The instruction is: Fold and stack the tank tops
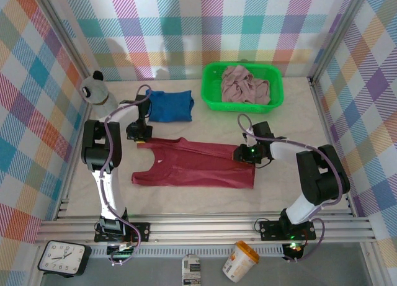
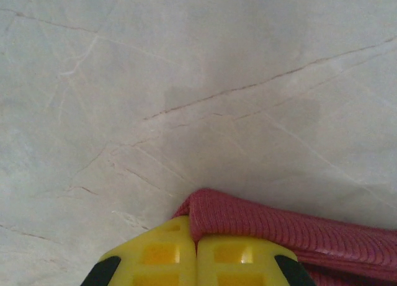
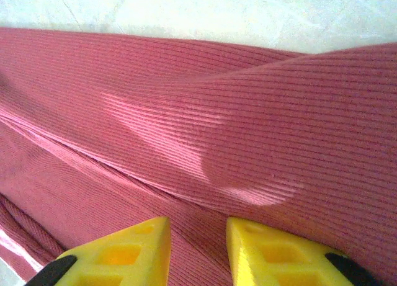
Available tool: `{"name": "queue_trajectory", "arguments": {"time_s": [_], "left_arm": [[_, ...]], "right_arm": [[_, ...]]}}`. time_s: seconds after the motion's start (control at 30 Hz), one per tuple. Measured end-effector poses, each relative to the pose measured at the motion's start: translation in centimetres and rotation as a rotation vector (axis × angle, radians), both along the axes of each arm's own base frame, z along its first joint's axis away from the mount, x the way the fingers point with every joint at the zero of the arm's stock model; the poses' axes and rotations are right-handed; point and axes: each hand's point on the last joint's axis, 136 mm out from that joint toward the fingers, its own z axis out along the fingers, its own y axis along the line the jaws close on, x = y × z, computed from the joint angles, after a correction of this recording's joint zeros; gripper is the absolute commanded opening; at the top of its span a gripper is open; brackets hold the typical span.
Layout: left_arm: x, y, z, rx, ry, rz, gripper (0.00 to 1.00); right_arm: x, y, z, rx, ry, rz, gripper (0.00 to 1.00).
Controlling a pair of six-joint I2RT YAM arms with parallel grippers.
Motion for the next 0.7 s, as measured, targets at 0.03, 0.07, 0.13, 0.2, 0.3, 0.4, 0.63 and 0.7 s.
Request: {"name": "queue_trajectory", "arguments": {"time_s": [0.03, 0.07, 0.13, 0.2, 0.3, 0.4, 0.63, 0.7], "left_arm": [[0.2, 0.0, 0.0, 0.003, -0.005, -0.002, 0.08], [0.3, 0.1, 0.0, 0.008, -0.007, -0.005, 0.11], [0.5, 0.3, 0.0, 0.020, -0.007, -0.012, 0.16], [0.7, 0.6, 0.1, 0.037, -0.011, -0.016, 0.21], [1.3, 0.7, 0.8, 0.041, -0.029, -0.013, 0.30], [2.0, 0.5, 1.5, 0.030, -0.053, -0.006, 0.35], [1.7, -1.4, 4.6, -0.066, -0.073, 0.040, 0.45], [1.8, -2.8, 6.2, -0.124, -0.097, 0.054, 0.46]], "right_arm": [[-0.1, -0.1, 0.0, -0.003, -0.006, 0.000, 0.32], [-0.2, -0.2, 0.1, -0.008, -0.014, 0.001, 0.32], [-0.4, -0.7, 0.3, -0.021, -0.031, 0.001, 0.32], [-0.6, -1.1, 0.5, -0.030, -0.046, -0.001, 0.32], [-1.0, -1.2, 0.7, -0.027, -0.066, 0.005, 0.32], [-1.2, -1.2, 0.6, -0.022, -0.081, 0.012, 0.32], [-1.5, -1.1, 0.4, -0.009, -0.082, 0.019, 0.32], [-1.6, -1.1, 0.4, -0.008, -0.083, 0.022, 0.32]]}}
